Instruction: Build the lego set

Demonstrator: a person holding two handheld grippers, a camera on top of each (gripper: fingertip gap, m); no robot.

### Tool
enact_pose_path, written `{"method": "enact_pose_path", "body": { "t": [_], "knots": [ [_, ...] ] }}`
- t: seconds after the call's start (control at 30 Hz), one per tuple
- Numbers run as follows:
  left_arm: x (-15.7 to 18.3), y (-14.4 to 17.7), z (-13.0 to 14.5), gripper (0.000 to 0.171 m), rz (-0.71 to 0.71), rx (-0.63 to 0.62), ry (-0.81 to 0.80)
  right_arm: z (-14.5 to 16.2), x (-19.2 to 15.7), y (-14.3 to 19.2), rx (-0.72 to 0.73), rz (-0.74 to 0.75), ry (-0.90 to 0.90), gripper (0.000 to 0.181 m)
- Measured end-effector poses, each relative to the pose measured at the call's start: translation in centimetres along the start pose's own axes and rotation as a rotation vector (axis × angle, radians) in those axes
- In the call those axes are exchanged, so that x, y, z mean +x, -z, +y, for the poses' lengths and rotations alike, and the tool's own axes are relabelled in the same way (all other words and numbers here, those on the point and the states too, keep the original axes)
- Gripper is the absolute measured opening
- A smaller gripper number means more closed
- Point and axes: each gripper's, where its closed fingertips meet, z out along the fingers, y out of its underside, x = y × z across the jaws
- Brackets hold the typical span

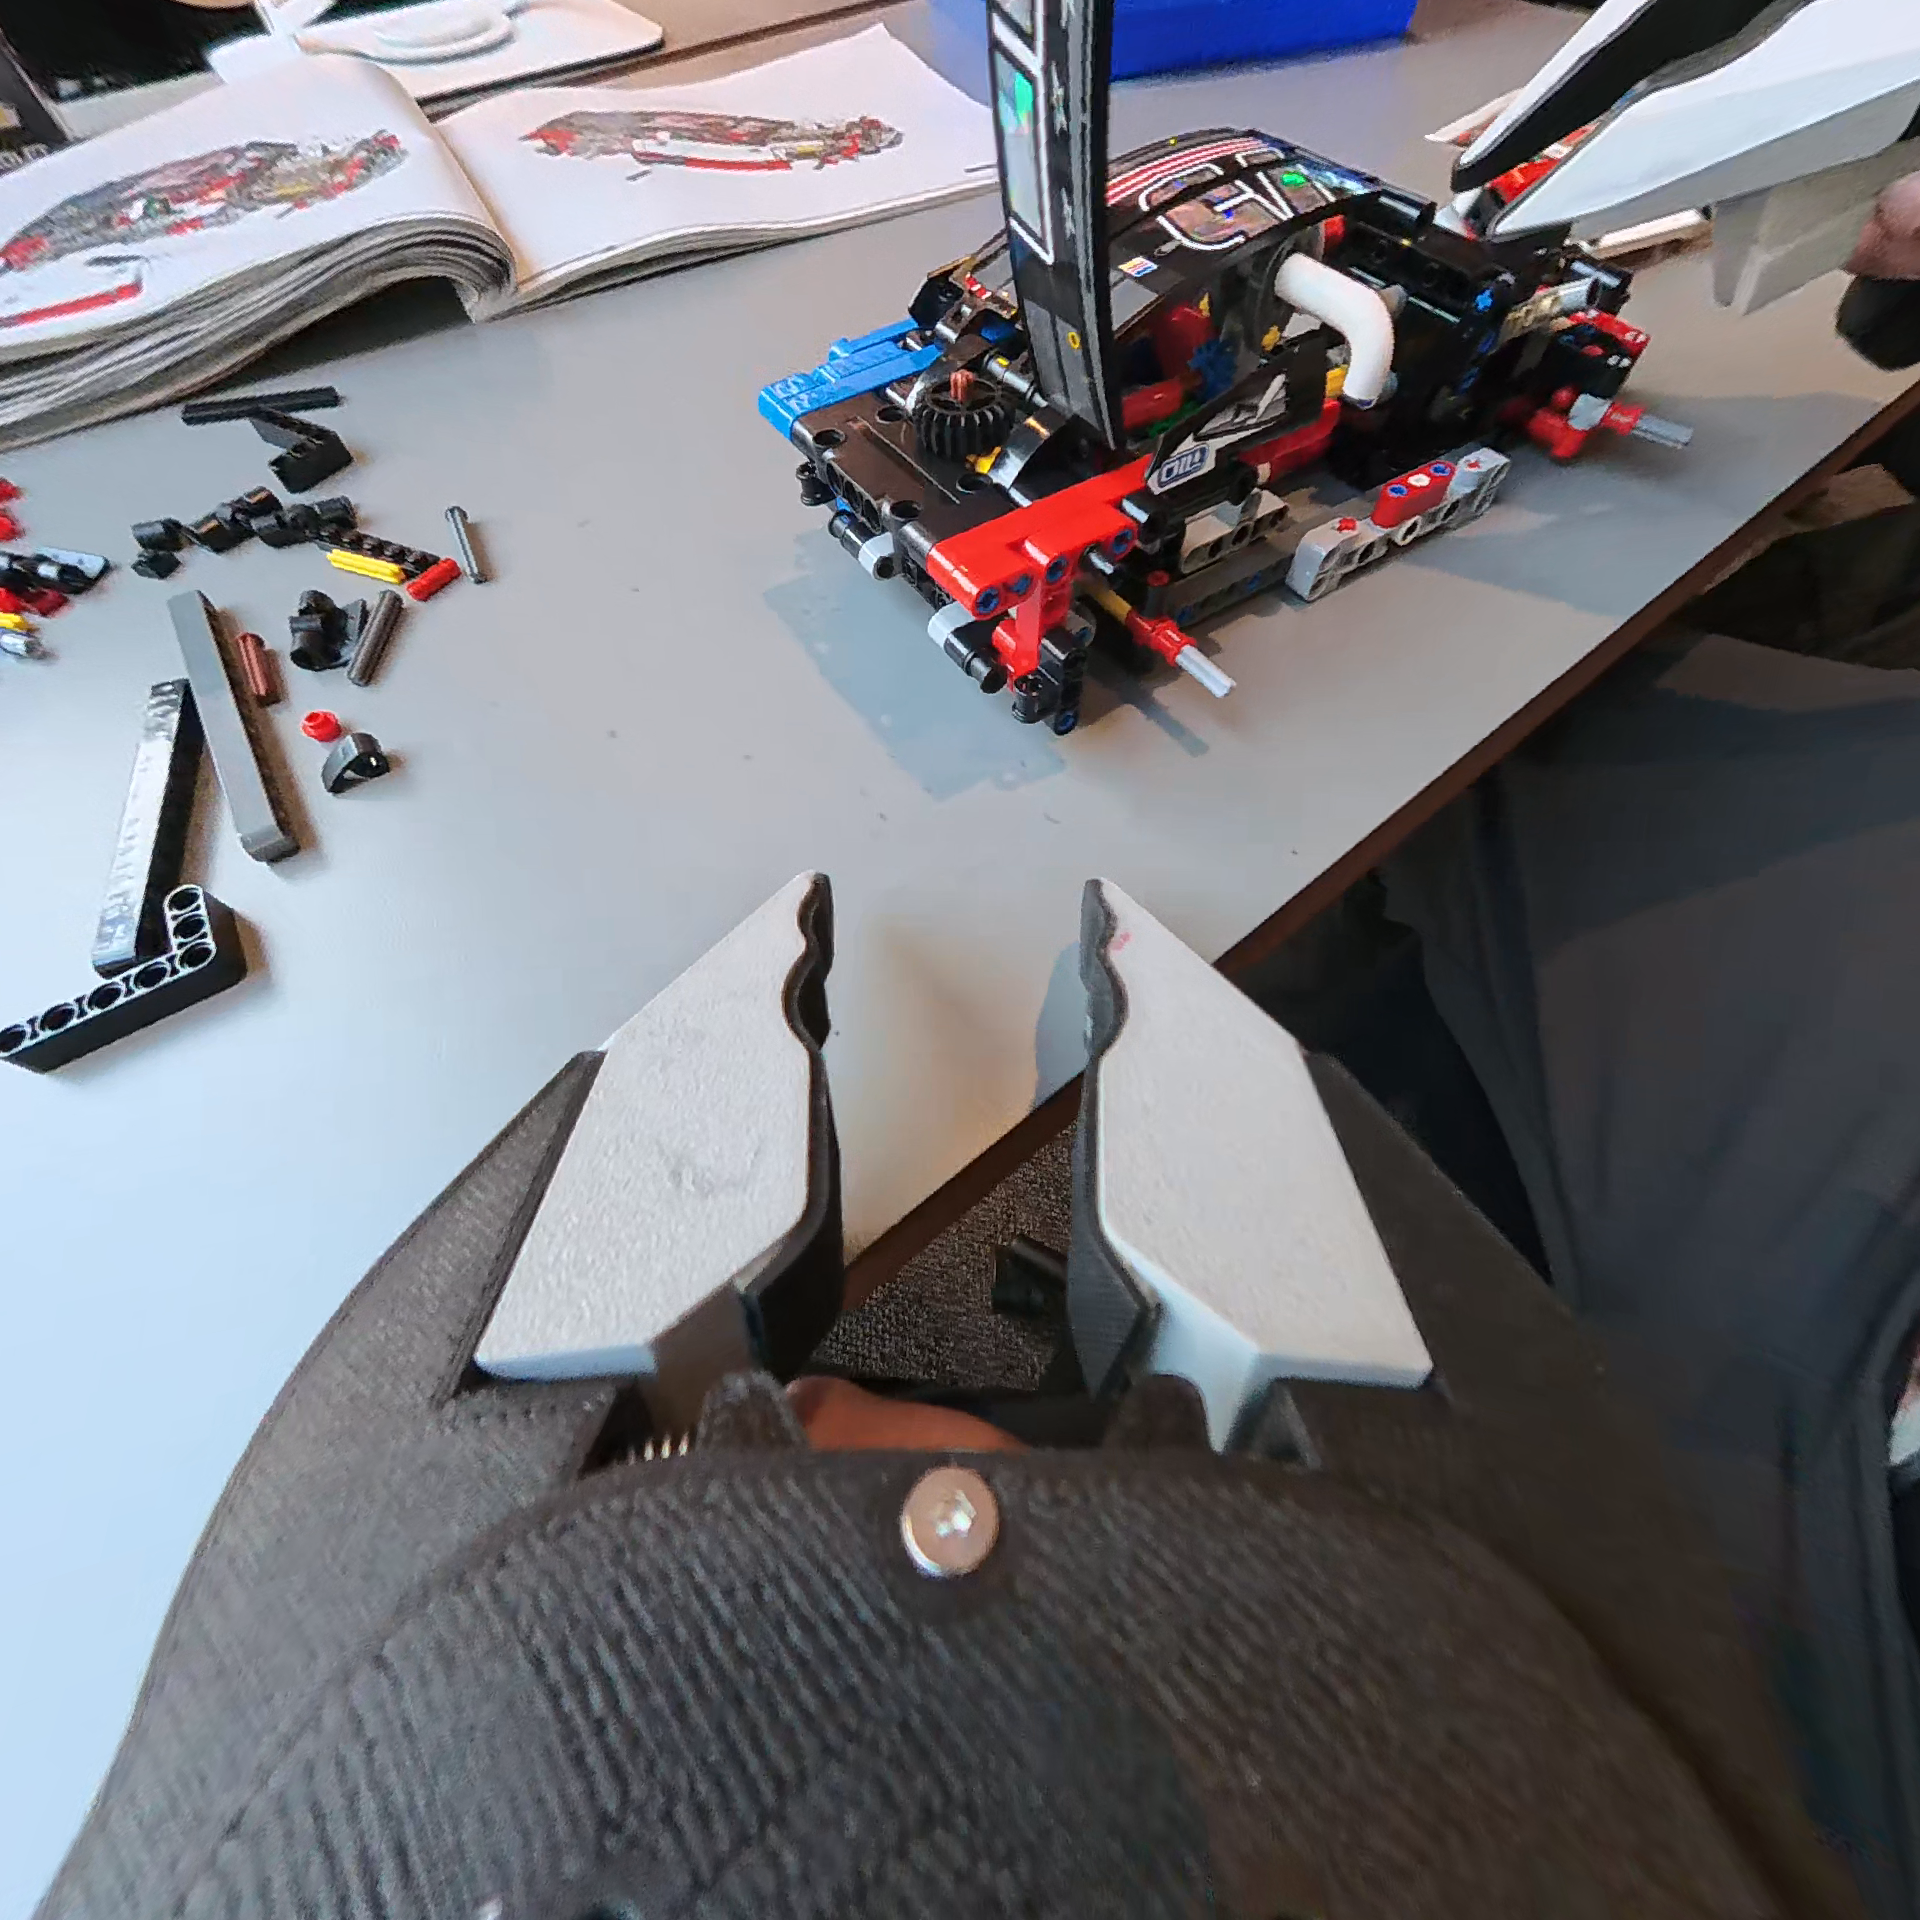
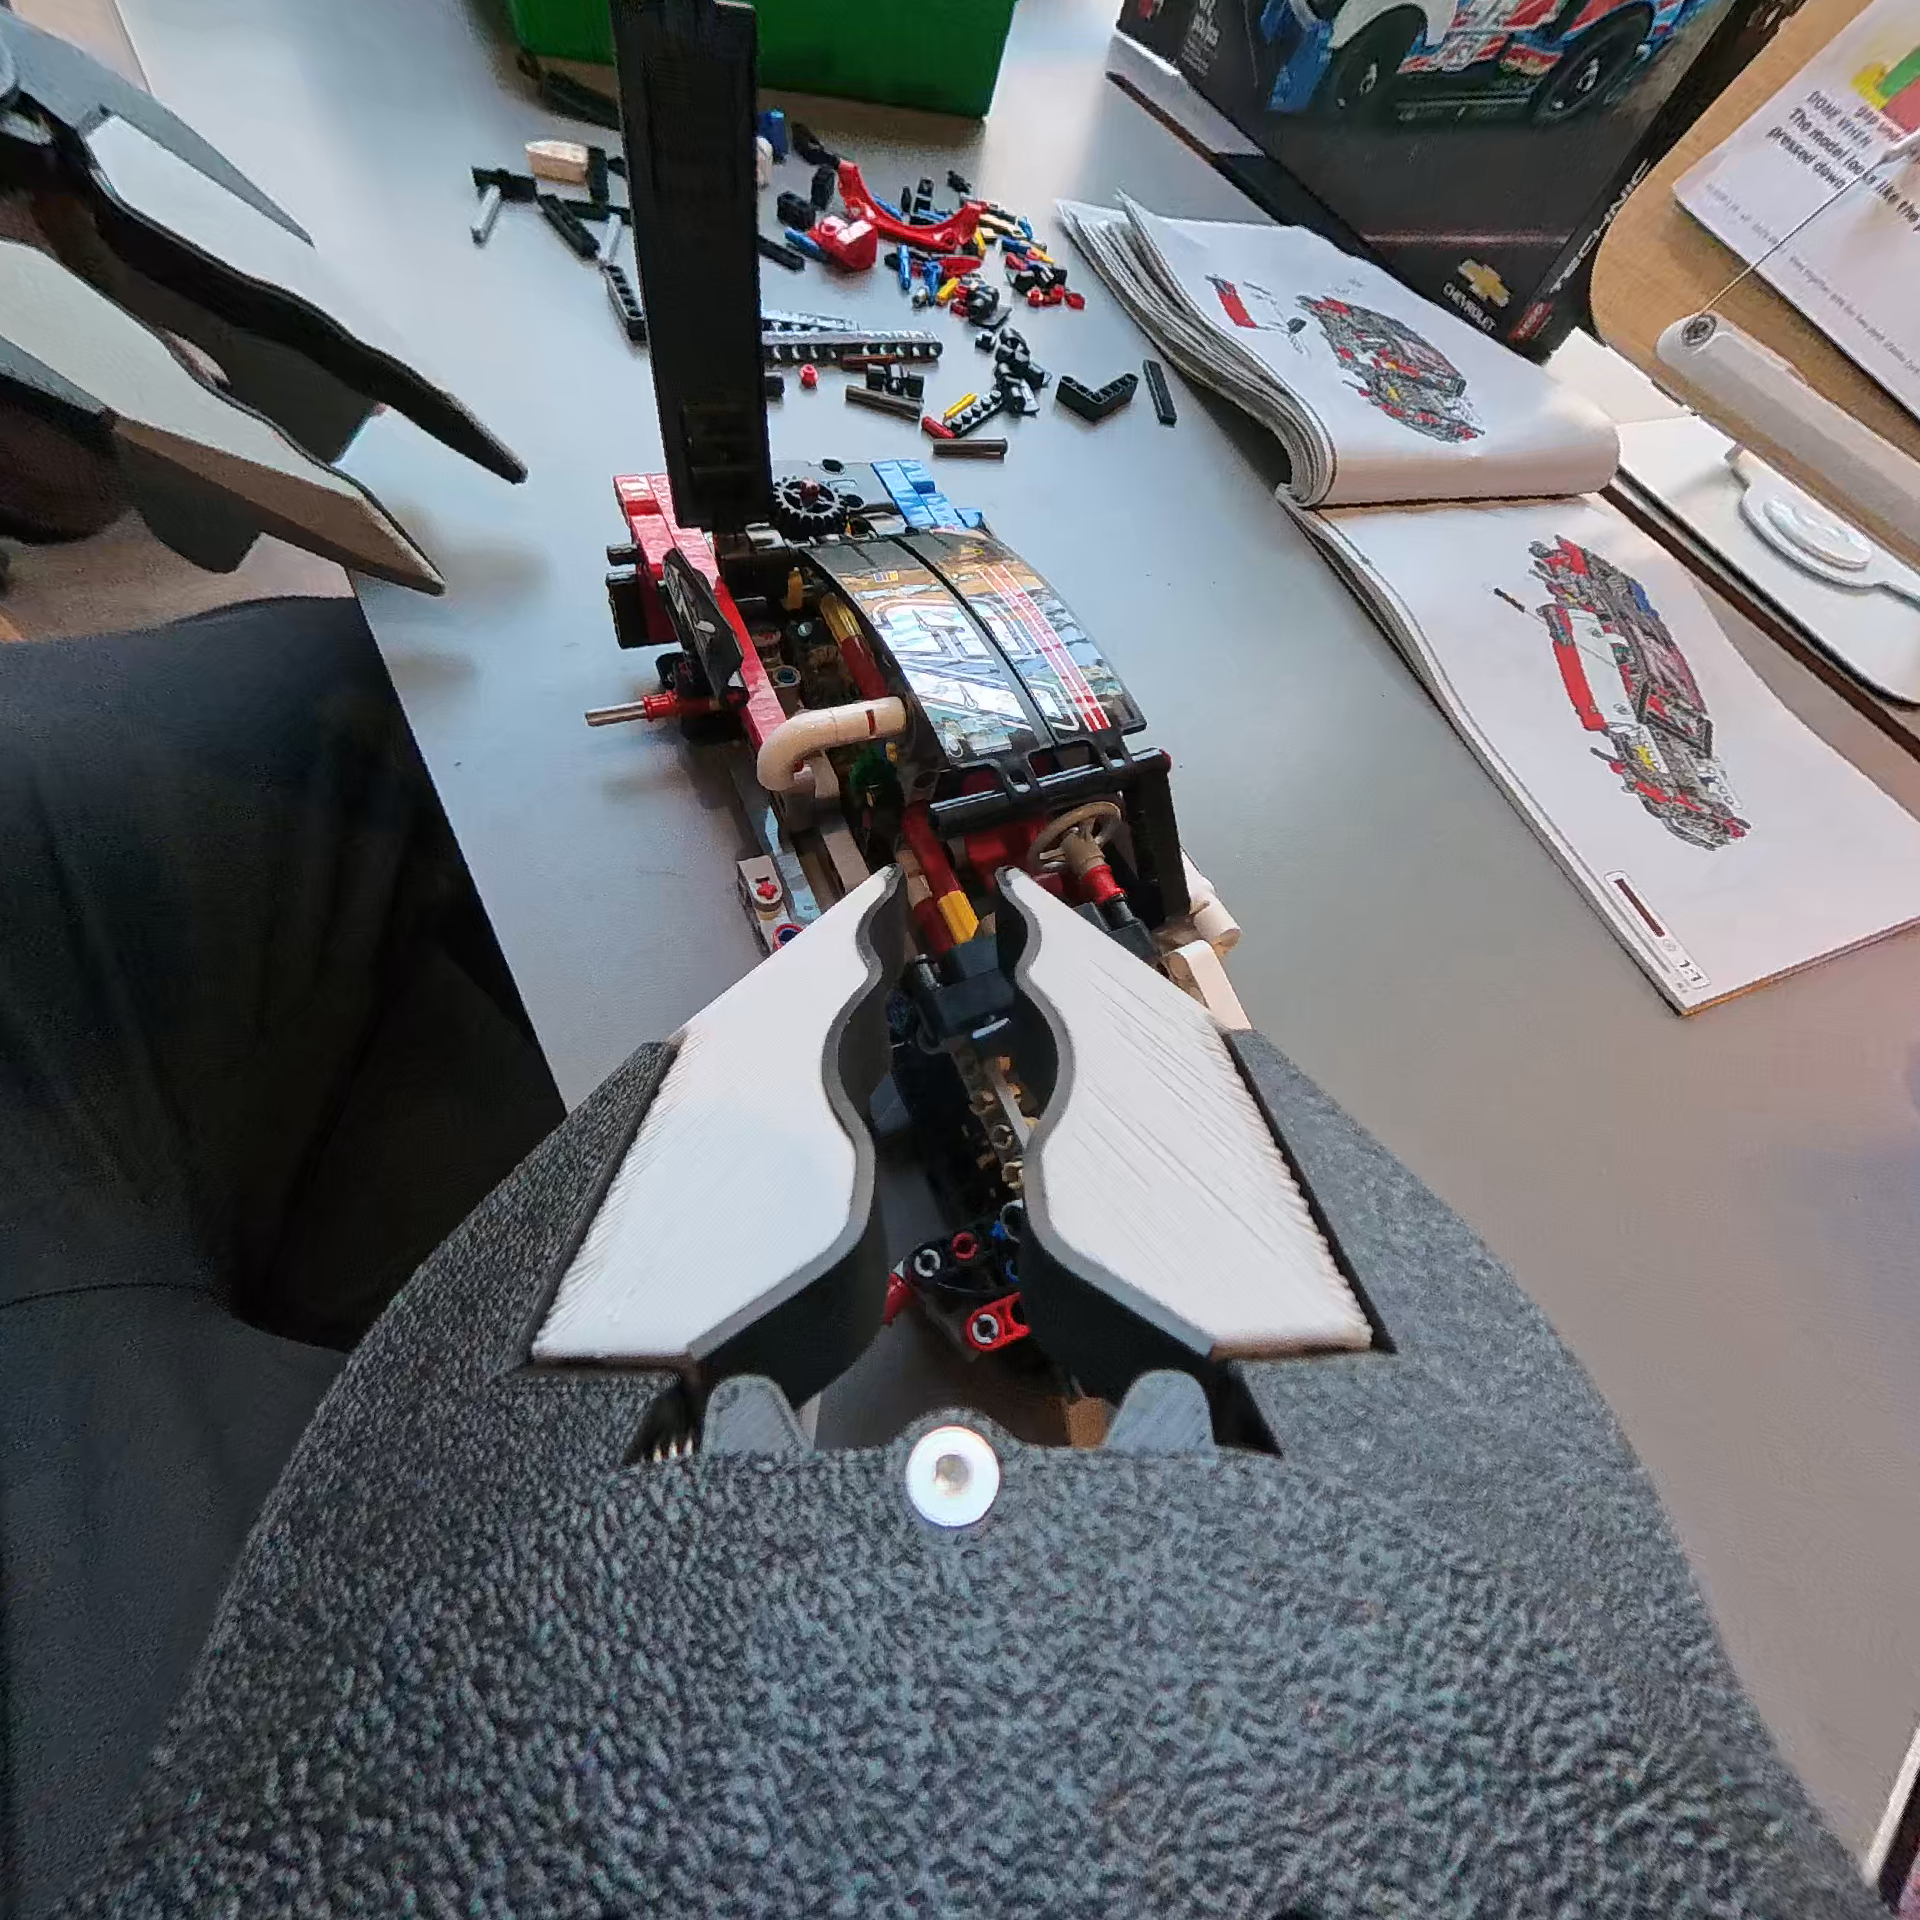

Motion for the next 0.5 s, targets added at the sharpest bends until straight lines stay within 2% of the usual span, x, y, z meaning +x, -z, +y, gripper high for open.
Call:
{"method": "enact_pose_path", "body": {
  "t": [0.23,0.33,0.43,0.5],
  "knots": [
    [-0.1,0.0,-0.7,0.045,-0.010,0.046,0.004,-0.2,0.3,0.1,-0.002,0.012,0.023,0.012],
    [-0.5,0.3,-1.6,0.045,-0.063,0.084,-0.014,-0.1,0.2,0.1,0.002,-0.003,0.004,0.012],
    [-0.8,2.0,-4.7,0.043,-0.178,0.190,-0.083,0.3,0.4,0.0,-0.005,-0.003,-0.008,0.012],
    [1.1,3.0,-7.6,0.037,-0.197,0.269,-0.145,-0.2,0.2,0.2,0.019,-0.016,0.003,0.007]
  ]
}}
